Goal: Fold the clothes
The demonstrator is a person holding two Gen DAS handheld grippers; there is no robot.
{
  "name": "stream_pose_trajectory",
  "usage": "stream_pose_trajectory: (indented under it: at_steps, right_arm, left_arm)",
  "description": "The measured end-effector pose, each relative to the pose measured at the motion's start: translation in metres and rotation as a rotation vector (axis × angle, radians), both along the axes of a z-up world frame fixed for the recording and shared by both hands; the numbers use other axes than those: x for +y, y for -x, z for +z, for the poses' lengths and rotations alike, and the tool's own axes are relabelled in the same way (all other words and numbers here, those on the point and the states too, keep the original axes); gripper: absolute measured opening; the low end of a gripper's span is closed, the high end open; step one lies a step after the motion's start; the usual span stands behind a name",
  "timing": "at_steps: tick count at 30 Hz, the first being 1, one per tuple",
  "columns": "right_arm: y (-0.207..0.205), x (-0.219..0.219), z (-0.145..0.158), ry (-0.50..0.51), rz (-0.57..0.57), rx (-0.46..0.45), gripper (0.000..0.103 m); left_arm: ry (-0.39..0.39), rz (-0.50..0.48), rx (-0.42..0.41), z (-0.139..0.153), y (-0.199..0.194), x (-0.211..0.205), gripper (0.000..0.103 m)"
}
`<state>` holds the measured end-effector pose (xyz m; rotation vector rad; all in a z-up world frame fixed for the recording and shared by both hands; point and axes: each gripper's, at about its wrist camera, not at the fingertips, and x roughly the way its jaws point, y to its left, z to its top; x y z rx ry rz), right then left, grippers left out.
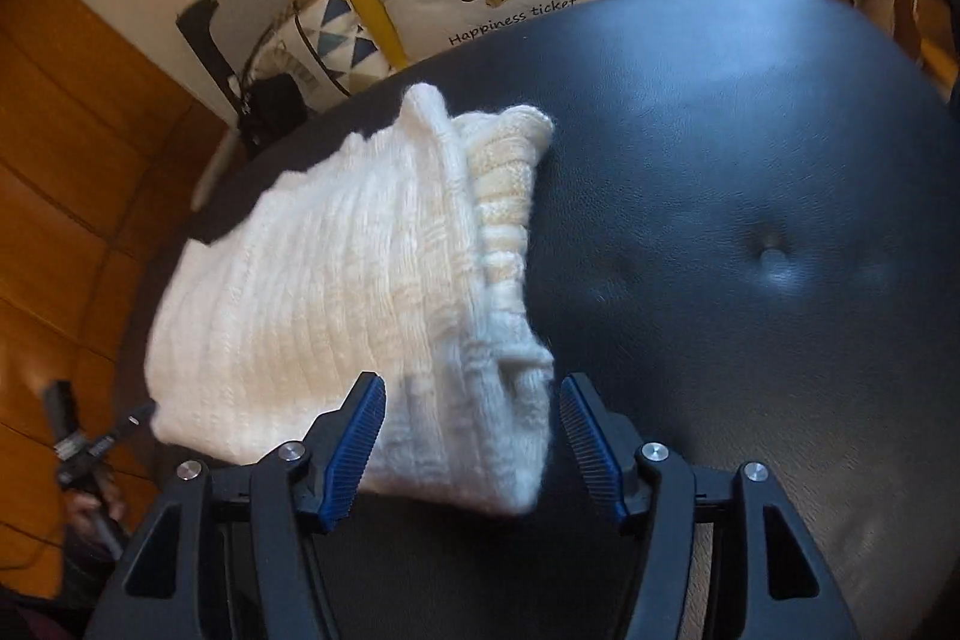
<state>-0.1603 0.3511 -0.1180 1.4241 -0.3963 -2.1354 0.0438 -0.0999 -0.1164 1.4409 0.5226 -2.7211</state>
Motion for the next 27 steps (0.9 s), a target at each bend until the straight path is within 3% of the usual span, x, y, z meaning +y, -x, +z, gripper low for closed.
stream_pose_trajectory:
  at_steps: [3, 4, 5, 6, 8, 11, 15, 17, 18, 20, 23, 25, 27]
  right_arm:
    - [0.011, -0.017, -0.005, 0.086, 0.104, -0.06, 0.057]
    - [0.013, -0.025, -0.006, 0.1, 0.15, -0.076, 0.05]
    - [0.015, -0.037, -0.009, 0.022, 0.177, -0.088, 0.033]
    - [0.014, -0.046, -0.01, -0.01, 0.206, -0.084, 0.022]
    - [0.009, -0.059, -0.006, -0.019, 0.256, -0.071, 0.012]
    - [-0.008, -0.074, 0.009, 0.042, 0.346, -0.046, 0.012]
    - [-0.021, -0.08, -0.01, -0.083, 0.336, -0.088, 0.012]
    - [-0.018, -0.074, -0.016, -0.071, 0.283, -0.108, 0.008]
    - [-0.02, -0.077, -0.014, -0.075, 0.285, -0.102, 0.008]
    - [-0.025, -0.085, -0.007, -0.084, 0.299, -0.088, 0.008]
    - [-0.037, -0.092, 0.028, 0.019, 0.365, -0.024, 0.009]
    - [-0.049, -0.09, 0.036, 0.059, 0.382, -0.016, 0.009]
    - [-0.051, -0.082, 0.013, -0.02, 0.336, -0.075, 0.009]
  left_arm:
    - [0.001, -0.009, 0.015, 0.003, -0.002, -0.002, 0.025]
    - [0.007, -0.019, 0.016, 0.004, -0.002, -0.001, 0.025]
    - [0.017, -0.027, 0.017, 0.005, -0.003, -0.001, 0.025]
    - [0.029, -0.034, 0.019, 0.006, -0.004, -0.001, 0.025]
    - [0.051, -0.047, 0.027, 0.008, -0.006, 0.0, 0.025]
    - [0.074, -0.086, 0.054, 0.007, -0.004, 0.003, 0.025]
    - [0.089, -0.184, -0.01, -0.006, 0.013, 0.018, 0.025]
    - [0.121, -0.203, -0.019, -0.01, 0.019, 0.024, 0.025]
    - [0.118, -0.204, -0.012, -0.009, 0.02, 0.025, 0.025]
    - [0.078, -0.201, 0.013, -0.003, 0.019, 0.021, 0.005]
    - [-0.022, -0.236, 0.139, 0.029, -0.004, 0.016, 0.005]
    - [0.014, -0.225, 0.141, 0.032, -0.013, 0.011, 0.005]
    - [0.011, -0.189, 0.076, 0.015, -0.013, -0.002, 0.005]
